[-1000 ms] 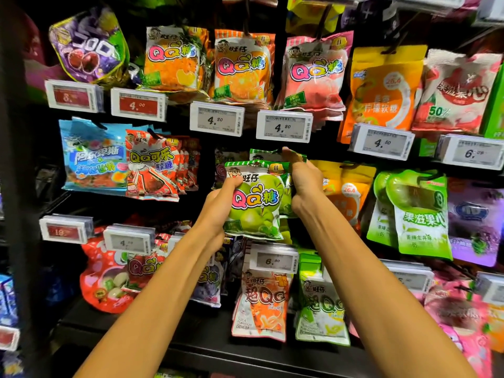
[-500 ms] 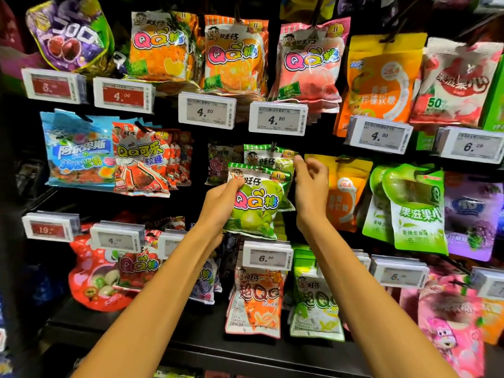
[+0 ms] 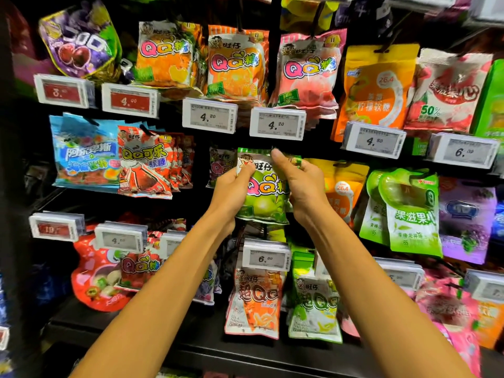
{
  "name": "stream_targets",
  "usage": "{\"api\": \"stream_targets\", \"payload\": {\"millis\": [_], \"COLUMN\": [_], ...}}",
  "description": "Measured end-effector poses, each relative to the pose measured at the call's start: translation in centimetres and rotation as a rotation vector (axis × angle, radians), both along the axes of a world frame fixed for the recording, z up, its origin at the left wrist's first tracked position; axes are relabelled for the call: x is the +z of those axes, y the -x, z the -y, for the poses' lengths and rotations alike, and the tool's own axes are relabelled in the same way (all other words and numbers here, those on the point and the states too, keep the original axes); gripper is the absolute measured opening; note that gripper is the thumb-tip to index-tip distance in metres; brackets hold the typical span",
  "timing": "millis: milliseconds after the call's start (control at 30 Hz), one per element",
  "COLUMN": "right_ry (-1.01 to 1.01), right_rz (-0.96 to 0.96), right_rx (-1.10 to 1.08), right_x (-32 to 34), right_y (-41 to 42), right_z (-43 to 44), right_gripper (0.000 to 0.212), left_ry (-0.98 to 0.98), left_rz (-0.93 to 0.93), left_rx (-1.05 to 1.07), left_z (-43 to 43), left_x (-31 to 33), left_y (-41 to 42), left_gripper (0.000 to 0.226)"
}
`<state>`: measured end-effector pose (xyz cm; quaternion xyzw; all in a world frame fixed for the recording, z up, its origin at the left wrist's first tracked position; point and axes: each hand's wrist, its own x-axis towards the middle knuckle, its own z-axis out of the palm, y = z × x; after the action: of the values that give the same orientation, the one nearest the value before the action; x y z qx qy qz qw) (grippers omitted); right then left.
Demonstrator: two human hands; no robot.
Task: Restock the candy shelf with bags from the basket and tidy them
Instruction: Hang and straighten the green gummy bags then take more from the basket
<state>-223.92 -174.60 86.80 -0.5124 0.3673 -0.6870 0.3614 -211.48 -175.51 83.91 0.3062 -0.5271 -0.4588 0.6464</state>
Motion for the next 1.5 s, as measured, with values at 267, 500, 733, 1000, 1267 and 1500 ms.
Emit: {"api": "stream_targets", "payload": {"millis": [267, 500, 733, 1000, 1267, 1500], "right_ry": [0.025, -0.016, -0.093, 0.059, 0.453, 0.283], "right_rz": [0.129, 0.194, 0.246, -0.055, -0.491, -0.617], "right_rx": [-0.072, -0.071, -0.071, -0.335, -0.672, -0.610], "right_x": [0.9, 1.2, 1.5, -1.2, -5.2, -5.2], "right_y": [-0.5, -0.7, -0.8, 0.6, 1.7, 1.9], "right_z": [0.9, 2.0, 2.7, 4.0, 1.1, 2.9], "right_gripper": [0.009, 0.017, 0.010, 0.048, 0.033, 0.036], "left_ry": [-0.001, -0.088, -0.142, -0.085, 0.302, 0.316], "left_rz": [-0.039, -0.127, -0.150, -0.034, 0.197, 0.362], "left_rx": [0.014, 0.054, 0.065, 0.182, 0.473, 0.499], "left_z": [0.3, 1.3, 1.8, 2.9, 2.1, 4.0], "left_x": [2.1, 3.0, 3.3, 1.7, -2.7, -3.3], "left_y": [0.7, 1.3, 1.8, 2.3, 1.5, 2.2], "left_gripper": [0.013, 0.012, 0.012, 0.022, 0.041, 0.029]}}
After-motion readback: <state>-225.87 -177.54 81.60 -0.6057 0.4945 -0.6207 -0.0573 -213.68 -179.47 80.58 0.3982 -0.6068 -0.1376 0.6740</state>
